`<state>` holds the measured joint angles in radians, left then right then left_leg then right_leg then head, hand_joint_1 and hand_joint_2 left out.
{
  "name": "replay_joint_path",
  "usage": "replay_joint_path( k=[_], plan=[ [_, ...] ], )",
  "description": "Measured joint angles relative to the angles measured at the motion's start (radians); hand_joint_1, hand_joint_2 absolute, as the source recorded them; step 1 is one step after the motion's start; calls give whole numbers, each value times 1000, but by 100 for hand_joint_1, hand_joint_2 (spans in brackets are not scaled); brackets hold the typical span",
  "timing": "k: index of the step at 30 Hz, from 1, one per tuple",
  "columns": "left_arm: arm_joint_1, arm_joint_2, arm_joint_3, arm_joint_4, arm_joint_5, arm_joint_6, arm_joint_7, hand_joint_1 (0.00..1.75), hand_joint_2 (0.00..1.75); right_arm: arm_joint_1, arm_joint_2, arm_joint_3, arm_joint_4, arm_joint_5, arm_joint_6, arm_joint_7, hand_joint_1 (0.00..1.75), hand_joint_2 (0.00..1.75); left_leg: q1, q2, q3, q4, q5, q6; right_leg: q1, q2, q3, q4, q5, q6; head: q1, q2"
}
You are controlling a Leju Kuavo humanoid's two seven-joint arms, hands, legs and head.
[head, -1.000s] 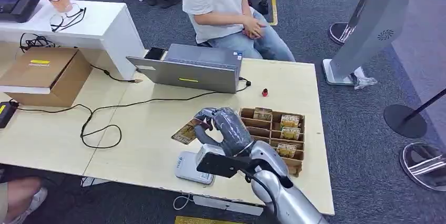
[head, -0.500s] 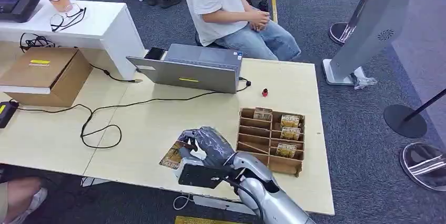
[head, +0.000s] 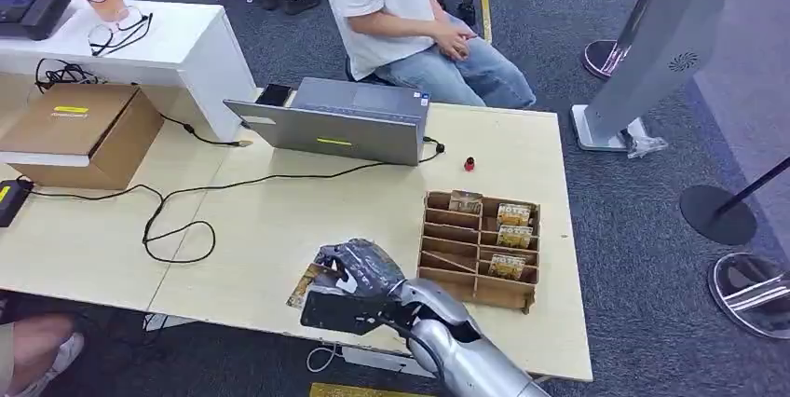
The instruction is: Pass the card to the sensor for recognition and then transmit it.
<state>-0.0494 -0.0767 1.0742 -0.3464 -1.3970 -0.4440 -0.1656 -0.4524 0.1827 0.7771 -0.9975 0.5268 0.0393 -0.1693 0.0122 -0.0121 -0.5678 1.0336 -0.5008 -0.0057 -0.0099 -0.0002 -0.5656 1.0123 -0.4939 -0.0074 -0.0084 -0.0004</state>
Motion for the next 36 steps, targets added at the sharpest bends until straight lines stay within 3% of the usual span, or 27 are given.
replay_joint_path(
  k=[15, 21, 36],
  plan=[
    [0, -3, 0, 0, 15, -2, 16, 0, 0, -29, 29, 28, 127, 78, -63, 80, 175, 175, 0, 0, 0, 0, 0, 0, 0, 0, 0, 0, 0, 0, 0, 0],
    [1, -5, 0, 0, 18, -2, 16, 0, 0, -37, 32, 44, 165, 164, -120, 138, 175, 175, 0, 0, 0, 0, 0, 0, 0, 0, 0, 0, 0, 0, 0, 0],
    [1, -5, 0, 0, 28, -3, 23, 0, 0, -47, 47, 46, 220, 231, -125, 167, 175, 175, 0, 0, 0, 0, 0, 0, 0, 0, 0, 0, 0, 0, 0, 0]
  ],
)
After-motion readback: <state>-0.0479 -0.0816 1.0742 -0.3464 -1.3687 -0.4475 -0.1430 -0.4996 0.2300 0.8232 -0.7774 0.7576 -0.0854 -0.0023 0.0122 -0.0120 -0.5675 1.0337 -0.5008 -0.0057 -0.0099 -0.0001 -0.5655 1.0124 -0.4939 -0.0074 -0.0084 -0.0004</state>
